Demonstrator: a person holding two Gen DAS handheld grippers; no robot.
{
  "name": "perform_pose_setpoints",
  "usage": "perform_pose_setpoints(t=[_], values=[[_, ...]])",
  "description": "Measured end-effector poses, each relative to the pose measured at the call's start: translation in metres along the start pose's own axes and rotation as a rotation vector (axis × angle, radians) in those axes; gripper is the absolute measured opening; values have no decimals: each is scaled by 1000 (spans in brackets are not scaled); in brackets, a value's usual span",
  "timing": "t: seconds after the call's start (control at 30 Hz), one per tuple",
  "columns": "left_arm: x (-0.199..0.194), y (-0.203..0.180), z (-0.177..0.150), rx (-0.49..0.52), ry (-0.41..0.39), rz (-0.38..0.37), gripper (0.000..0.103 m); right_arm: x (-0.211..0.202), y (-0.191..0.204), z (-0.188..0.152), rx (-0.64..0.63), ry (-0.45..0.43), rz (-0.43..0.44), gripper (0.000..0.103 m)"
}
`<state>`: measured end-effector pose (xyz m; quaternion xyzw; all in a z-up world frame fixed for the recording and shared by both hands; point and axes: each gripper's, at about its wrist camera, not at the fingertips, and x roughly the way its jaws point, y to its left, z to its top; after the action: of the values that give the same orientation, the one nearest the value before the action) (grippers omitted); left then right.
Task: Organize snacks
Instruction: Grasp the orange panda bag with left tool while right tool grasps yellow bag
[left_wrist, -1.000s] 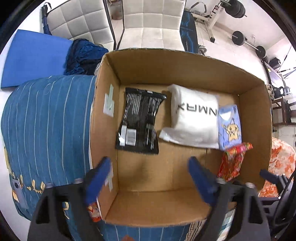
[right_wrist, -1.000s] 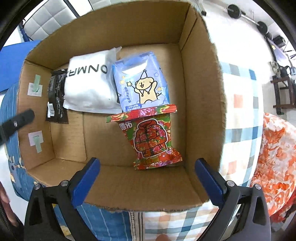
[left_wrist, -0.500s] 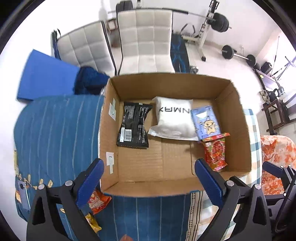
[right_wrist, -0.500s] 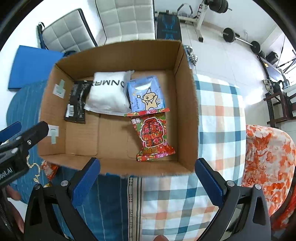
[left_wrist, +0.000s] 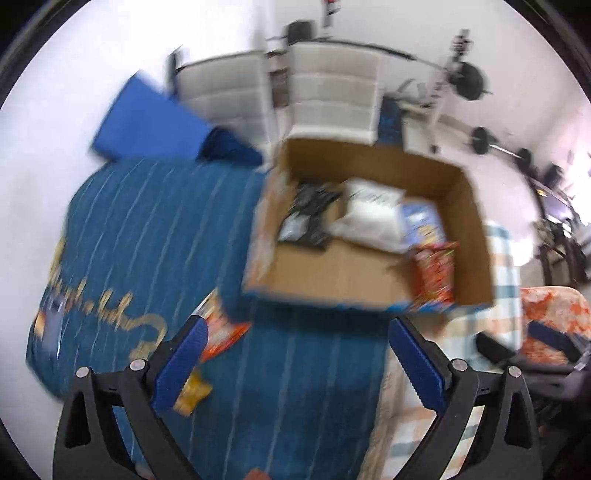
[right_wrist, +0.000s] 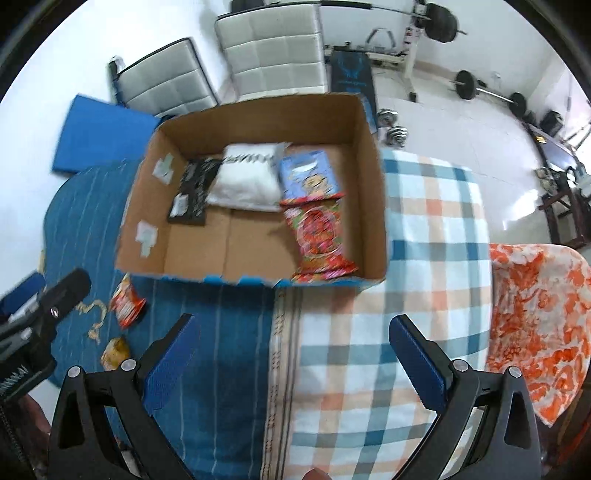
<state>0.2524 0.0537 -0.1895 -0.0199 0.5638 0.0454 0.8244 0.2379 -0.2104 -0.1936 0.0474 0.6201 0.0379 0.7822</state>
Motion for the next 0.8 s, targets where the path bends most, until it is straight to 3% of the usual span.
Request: perform_pose_setpoints(t=[0.2,0.3,0.5,0.67,0.8], values=[[34,102,-61,-191,165,88,101,29,50,-33,-91,93,69,103],[52,157,-89,-276,225,186,101,55,92,-53,-155,164,103,103],[92,232,-134,-339,325,340,101,123,191,-89,-176,357,195,103],[112,274,-157,-371,388,360,101,174,263,-106,-99,464,244,103],[126,292,-163,-365,416,365,101,211,295,-110,-25,511,216,102]])
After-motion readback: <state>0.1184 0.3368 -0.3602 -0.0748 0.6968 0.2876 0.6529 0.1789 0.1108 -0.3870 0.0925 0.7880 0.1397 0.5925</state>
